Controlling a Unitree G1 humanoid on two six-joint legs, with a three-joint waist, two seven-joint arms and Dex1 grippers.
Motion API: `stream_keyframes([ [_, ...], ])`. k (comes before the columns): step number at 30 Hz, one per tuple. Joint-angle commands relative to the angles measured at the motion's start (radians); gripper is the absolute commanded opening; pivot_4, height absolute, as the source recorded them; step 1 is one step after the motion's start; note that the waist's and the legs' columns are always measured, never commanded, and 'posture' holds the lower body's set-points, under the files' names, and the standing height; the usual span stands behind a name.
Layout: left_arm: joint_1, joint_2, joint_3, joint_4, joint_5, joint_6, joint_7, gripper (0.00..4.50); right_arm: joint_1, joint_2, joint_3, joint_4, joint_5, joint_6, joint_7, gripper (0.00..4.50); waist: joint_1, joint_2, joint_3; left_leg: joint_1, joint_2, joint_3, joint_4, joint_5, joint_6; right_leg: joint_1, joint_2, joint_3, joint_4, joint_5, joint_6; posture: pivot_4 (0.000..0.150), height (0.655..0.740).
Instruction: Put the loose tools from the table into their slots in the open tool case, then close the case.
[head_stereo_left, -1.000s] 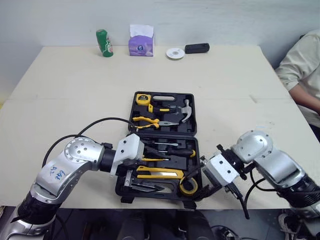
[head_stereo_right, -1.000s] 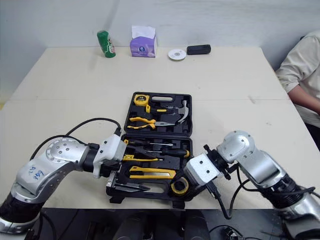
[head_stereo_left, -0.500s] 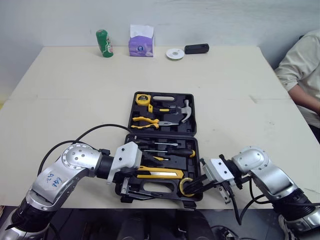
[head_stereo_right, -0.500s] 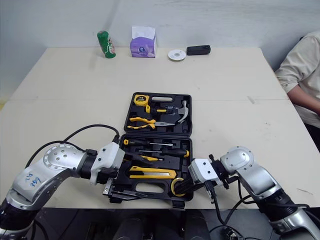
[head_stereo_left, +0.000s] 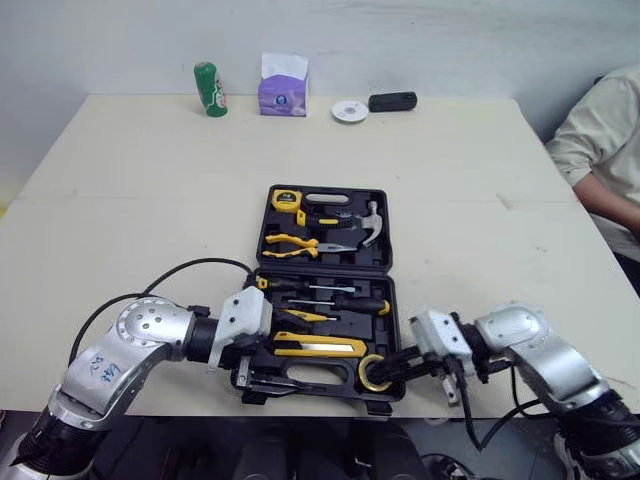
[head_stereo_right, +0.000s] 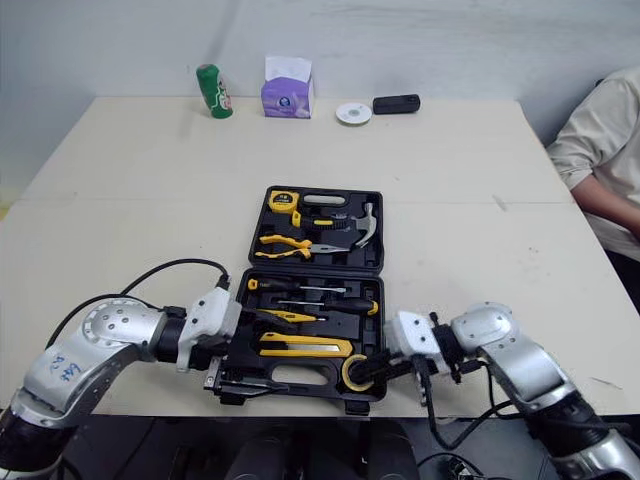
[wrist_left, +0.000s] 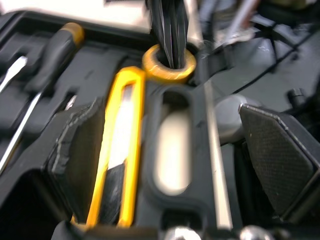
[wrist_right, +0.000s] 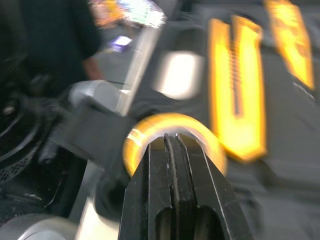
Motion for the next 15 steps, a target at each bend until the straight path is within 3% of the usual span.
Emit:
stream_keyframes([
  [1,0.017,0.005,0.127,0.048,-0.019,0.004,0.050,4.50,-0.036,-0.053,-0.141,-0.025,0.111,0.151,-0.033,0.02,0.004,0.001,0.001,0.000,0.000,0.000,0.000,0.000,0.000,0.000,0.000,0.000,0.000,0.000,0.000,0.150,0.7278],
  [4,0.019,0.013,0.227,0.162,0.001,-0.024,0.077,4.50,-0.067,-0.046,-0.191,0.047,0.055,0.138,-0.106,0.02,0.003,0.001,0.001,0.000,0.001,-0.001,-0.001,0.000,-0.001,0.000,0.001,-0.002,0.000,-0.001,-0.002,0.150,0.7278],
  [7,0.002,0.032,0.278,0.296,0.049,-0.085,0.084,3.77,-0.108,-0.016,-0.184,0.154,-0.050,0.117,-0.225,0.00,0.004,0.001,0.001,0.000,0.001,0.000,-0.002,0.000,-0.001,-0.001,0.001,-0.002,0.000,-0.001,-0.002,0.150,0.7278],
  [12,-0.089,0.007,0.205,0.477,0.169,-0.118,0.168,1.29,-0.136,0.061,-0.123,0.225,-0.154,0.084,-0.311,0.00,0.011,0.002,0.001,-0.002,0.000,0.001,-0.002,0.000,-0.001,-0.003,0.001,-0.002,0.000,-0.001,-0.001,0.150,0.7278],
  [15,-0.140,-0.033,0.160,0.525,0.204,-0.132,0.185,0.04,-0.147,0.103,-0.090,0.237,-0.205,0.074,-0.348,0.00,0.012,0.002,0.001,-0.003,0.000,0.001,-0.002,0.000,-0.001,-0.003,0.001,-0.002,0.001,0.000,-0.001,0.150,0.7278],
])
